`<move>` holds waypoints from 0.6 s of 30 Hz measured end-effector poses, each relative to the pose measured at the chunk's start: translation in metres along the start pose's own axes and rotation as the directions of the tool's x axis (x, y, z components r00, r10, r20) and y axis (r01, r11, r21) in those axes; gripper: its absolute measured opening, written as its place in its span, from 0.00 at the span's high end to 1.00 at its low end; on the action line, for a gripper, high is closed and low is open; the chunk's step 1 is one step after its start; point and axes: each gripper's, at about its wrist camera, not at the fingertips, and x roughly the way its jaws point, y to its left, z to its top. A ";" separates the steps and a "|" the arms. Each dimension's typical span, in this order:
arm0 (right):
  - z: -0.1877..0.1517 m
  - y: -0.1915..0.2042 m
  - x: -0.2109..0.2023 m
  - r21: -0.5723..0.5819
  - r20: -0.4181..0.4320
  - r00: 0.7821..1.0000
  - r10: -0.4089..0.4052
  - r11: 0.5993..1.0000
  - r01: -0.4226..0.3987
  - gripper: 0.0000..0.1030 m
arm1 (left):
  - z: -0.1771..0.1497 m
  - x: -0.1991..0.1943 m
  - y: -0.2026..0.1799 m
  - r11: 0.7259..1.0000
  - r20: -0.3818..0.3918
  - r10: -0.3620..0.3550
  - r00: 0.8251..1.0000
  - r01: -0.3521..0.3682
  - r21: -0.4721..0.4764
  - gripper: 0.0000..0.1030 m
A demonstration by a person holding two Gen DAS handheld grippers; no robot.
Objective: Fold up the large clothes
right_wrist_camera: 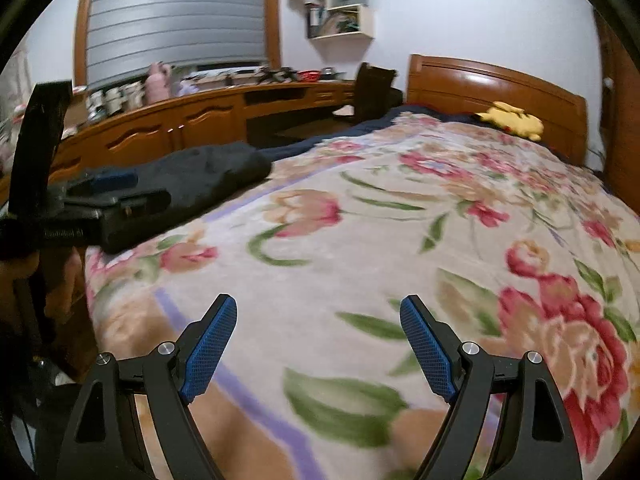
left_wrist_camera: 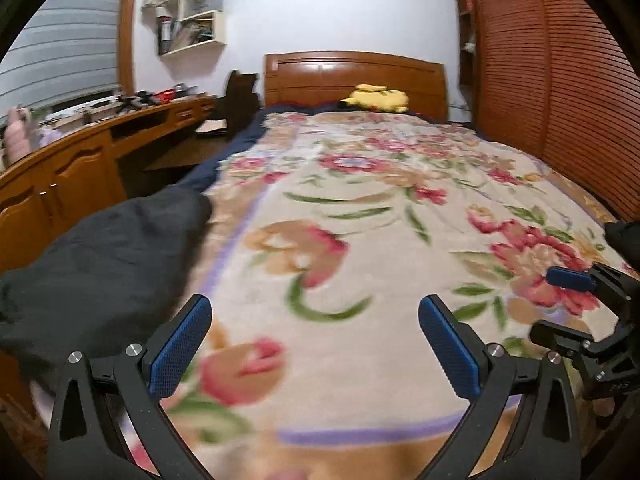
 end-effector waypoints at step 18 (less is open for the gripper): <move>-0.022 -0.056 -0.056 0.097 0.002 0.975 -0.221 0.971 0.219 0.17 | 0.009 0.036 -0.102 0.987 -0.023 -0.160 0.987 0.160 0.019 0.00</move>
